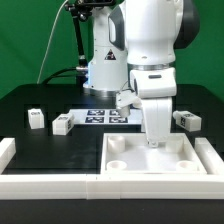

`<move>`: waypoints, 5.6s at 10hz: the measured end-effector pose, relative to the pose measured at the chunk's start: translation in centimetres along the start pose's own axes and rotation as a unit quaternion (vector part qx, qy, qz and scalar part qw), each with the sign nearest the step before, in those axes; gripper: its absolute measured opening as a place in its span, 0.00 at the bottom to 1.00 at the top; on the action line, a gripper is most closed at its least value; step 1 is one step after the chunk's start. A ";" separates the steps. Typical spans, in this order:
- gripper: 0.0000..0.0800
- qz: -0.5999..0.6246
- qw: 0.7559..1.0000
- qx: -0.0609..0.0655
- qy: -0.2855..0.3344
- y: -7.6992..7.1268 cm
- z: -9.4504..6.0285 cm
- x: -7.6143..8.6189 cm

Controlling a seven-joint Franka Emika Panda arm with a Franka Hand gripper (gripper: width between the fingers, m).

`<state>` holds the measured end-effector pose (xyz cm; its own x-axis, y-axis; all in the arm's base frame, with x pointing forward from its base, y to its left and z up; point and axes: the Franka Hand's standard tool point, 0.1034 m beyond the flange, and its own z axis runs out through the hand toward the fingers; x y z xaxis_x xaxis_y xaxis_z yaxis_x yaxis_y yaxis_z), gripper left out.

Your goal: Assemble one leg

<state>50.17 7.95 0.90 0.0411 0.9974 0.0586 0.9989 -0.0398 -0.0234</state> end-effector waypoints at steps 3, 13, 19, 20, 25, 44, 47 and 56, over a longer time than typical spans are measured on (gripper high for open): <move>0.08 0.007 1.000 0.007 -0.002 0.0 0.1 0.6; 0.81 0.009 1.000 0.006 -0.002 0.0 0.1 0.4; 0.81 0.061 0.998 -0.010 -0.001 -2.4 -1.2 0.2; 0.81 0.072 0.997 -0.015 -0.001 -2.3 -1.8 0.5; 0.81 0.191 0.982 -0.013 0.002 -2.4 -1.6 0.5; 0.81 0.567 0.823 0.006 0.023 -7.6 -0.8 9.2; 0.81 0.566 0.824 0.032 -0.011 -8.4 -0.5 9.0; 0.81 0.525 0.767 0.210 -0.304 -12.4 1.1 9.8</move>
Offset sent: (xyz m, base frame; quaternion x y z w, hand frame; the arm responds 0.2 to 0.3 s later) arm 0.0000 0.0000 0.0000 0.0000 0.0000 0.0000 1.0000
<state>38.13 18.28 0.65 0.6732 0.2765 -0.6859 0.3219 -0.9446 -0.0648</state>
